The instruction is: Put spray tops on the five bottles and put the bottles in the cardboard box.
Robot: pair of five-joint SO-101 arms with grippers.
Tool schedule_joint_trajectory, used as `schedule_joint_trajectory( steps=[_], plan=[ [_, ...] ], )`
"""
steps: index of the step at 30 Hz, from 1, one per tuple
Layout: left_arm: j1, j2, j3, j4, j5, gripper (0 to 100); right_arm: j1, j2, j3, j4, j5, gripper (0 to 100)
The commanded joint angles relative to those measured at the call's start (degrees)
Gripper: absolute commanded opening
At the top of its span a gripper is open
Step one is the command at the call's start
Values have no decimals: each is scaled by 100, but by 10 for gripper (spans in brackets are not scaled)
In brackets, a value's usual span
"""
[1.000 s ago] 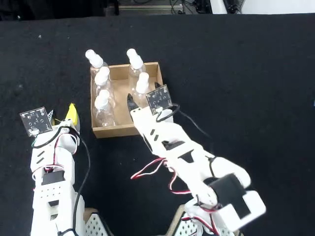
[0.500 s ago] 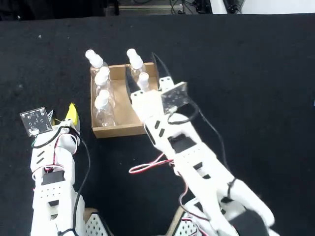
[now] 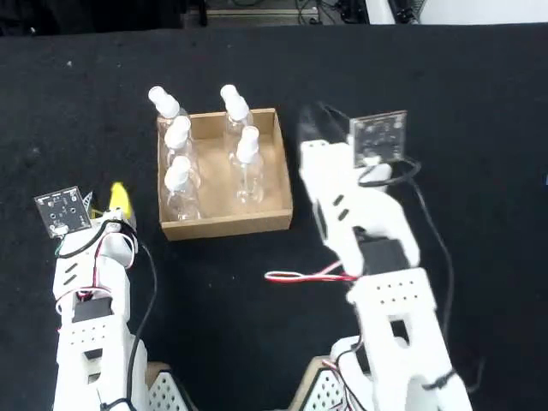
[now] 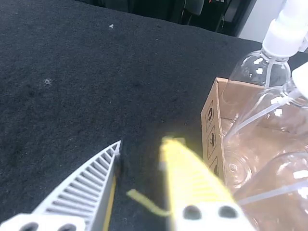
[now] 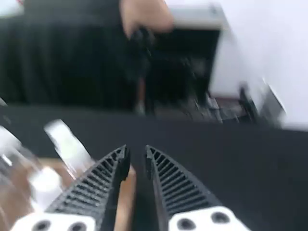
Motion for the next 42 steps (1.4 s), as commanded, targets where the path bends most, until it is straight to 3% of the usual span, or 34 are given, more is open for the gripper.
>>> schedule_joint_trajectory(
  steps=[1, 6, 10, 14, 21, 26, 34, 42],
  plan=[
    [-13, -123, -31, -97, -26, 52, 782, -725, 163, 1503, 53, 11],
    [-13, -132, 4, -62, -26, 28, 1248, -1226, 875, 2303, 62, 11],
    [22, -325, -180, 730, -211, 29, 1442, -1851, 1543, 2435, 62, 11],
    [66, -1160, -303, 1837, -220, 29, 1433, -2730, 2369, 2444, 62, 12],
    [338, -3086, 303, 2558, -273, 29, 1468, -4488, 3670, 2435, 62, 11],
    [382, -3886, 259, 3349, -237, 30, 1547, -5569, 3626, 3578, 62, 11],
    [391, -3947, 259, 3376, -237, 30, 1547, -5631, 3618, 6215, 53, 11],
    [400, -3930, 259, 2699, -264, 30, 1530, -5719, 3618, 6198, 53, 11]
  ],
)
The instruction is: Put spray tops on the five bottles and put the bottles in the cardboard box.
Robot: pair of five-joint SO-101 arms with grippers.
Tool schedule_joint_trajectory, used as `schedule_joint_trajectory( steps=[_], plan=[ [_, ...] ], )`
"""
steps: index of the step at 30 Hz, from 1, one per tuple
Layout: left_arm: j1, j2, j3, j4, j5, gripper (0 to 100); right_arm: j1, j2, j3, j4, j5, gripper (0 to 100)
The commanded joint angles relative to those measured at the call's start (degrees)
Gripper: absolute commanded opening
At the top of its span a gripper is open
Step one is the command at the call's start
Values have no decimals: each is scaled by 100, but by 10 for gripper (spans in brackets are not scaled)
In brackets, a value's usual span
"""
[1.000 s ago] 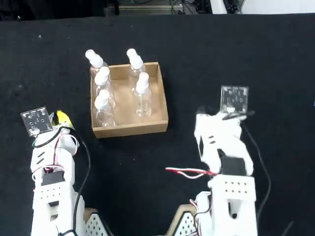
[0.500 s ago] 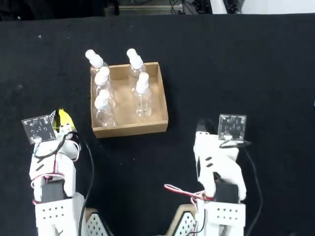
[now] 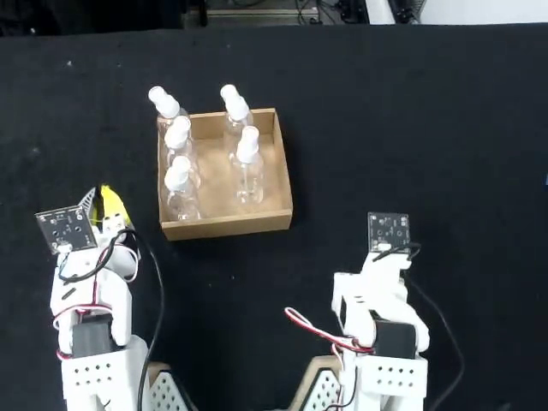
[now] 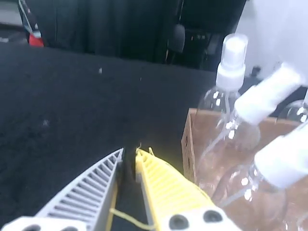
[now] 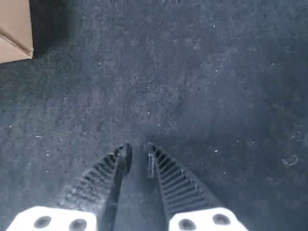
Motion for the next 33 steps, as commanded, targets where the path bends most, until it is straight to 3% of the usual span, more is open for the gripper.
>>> schedule_joint_trajectory(
  steps=[1, 12, 20, 26, 31, 33],
  plan=[
    [75, -123, 119, -325, -35, 30, 105, -523, -40, 62, 53, 11],
    [13, -167, 119, 2303, -44, 30, 88, -585, -40, 88, 53, 11],
    [75, -167, 110, 3516, -44, 30, 88, -593, -40, 88, 53, 11],
    [75, -167, 110, 3675, -35, 29, 79, -602, -40, 88, 53, 11],
    [57, -167, -374, 4826, -44, 29, 70, -602, -40, 97, 53, 11],
    [31, -167, -321, 4791, -44, 29, 18, -602, -40, 97, 53, 11]
  ],
)
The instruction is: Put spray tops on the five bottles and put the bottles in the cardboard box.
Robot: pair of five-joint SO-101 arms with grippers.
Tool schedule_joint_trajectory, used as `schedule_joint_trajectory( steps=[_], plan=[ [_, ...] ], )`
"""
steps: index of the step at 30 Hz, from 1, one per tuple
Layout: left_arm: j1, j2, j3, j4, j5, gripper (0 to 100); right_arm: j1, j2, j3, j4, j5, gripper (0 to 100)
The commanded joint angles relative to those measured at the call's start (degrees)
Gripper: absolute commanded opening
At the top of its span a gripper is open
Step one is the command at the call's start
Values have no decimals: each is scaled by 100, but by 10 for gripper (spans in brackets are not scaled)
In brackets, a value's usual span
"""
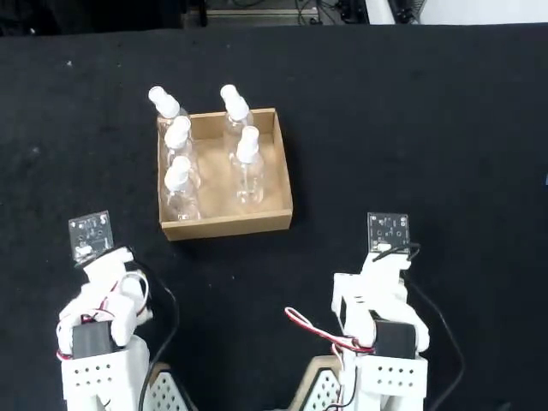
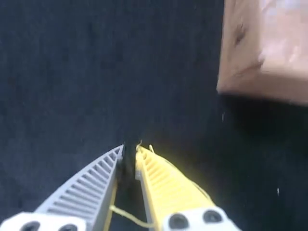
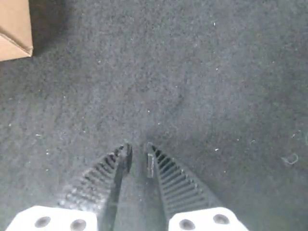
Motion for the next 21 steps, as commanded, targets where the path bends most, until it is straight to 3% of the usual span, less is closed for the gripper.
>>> schedule_joint_trajectory(
  steps=[1, 21],
  plan=[
    [31, -105, -136, 299, -62, 29, -9, -602, -40, 62, 44, 11],
    [22, -62, 171, -176, -35, 30, -35, -576, -48, 53, 44, 11]
  ],
)
